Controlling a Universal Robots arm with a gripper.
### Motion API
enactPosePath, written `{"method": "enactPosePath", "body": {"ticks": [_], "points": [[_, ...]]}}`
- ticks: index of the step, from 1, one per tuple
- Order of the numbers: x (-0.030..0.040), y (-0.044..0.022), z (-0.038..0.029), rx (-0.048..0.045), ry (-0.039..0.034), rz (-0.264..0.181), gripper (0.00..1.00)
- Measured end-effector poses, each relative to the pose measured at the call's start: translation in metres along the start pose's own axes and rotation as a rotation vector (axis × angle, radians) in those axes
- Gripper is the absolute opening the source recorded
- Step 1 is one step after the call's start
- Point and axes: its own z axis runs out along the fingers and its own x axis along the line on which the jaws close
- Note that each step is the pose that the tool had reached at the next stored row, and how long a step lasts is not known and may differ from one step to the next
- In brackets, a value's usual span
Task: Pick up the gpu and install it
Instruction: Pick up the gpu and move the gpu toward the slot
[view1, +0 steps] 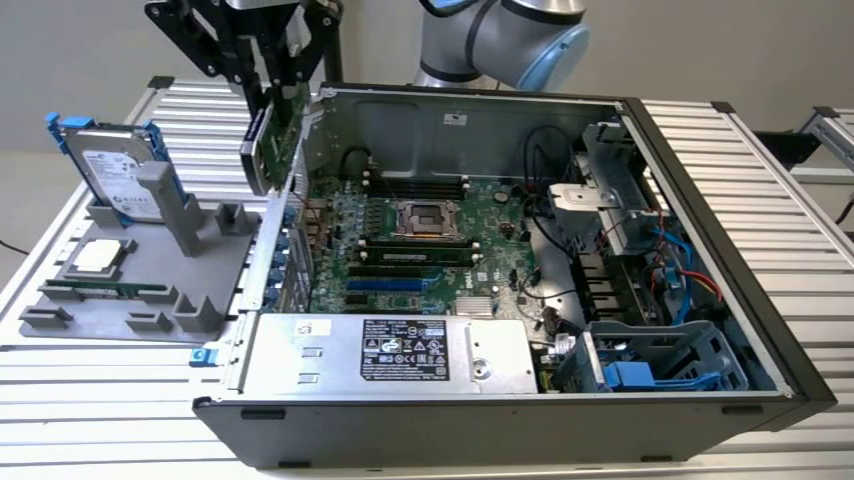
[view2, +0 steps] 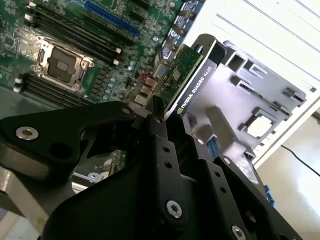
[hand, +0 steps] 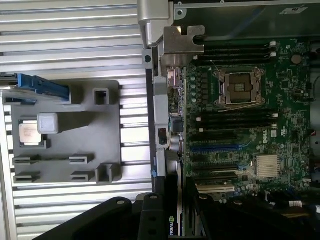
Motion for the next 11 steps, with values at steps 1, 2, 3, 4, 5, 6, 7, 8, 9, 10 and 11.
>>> {"method": "enactPosePath", "body": {"ticks": [1, 2, 3, 4, 5, 6, 7, 8, 9, 10, 11], "points": [[-0.0014, 0.0001, 0.0000, 0.0000, 0.0000, 0.000, 0.00], [-0.0030, 0.0002, 0.0001, 0.0000, 0.0000, 0.000, 0.00], [-0.0045, 0.0003, 0.0001, 0.0000, 0.0000, 0.000, 0.00], [-0.0060, 0.0004, 0.0002, 0.0000, 0.0000, 0.000, 0.00], [-0.0073, 0.0005, 0.0002, -0.0001, -0.0001, 0.000, 0.00], [-0.0087, 0.0006, 0.0003, -0.0001, -0.0001, 0.000, 0.00], [-0.0101, 0.0007, 0.0003, -0.0001, -0.0001, 0.000, 0.00], [-0.0114, 0.0008, 0.0003, 0.0000, 0.0000, 0.000, 0.00], [-0.0127, 0.0009, 0.0004, -0.0001, -0.0001, 0.000, 0.00], [-0.0140, 0.0010, 0.0004, 0.0000, 0.0000, 0.000, 0.00], [-0.0154, 0.0011, 0.0004, -0.0001, 0.0000, 0.000, 0.00]]}}
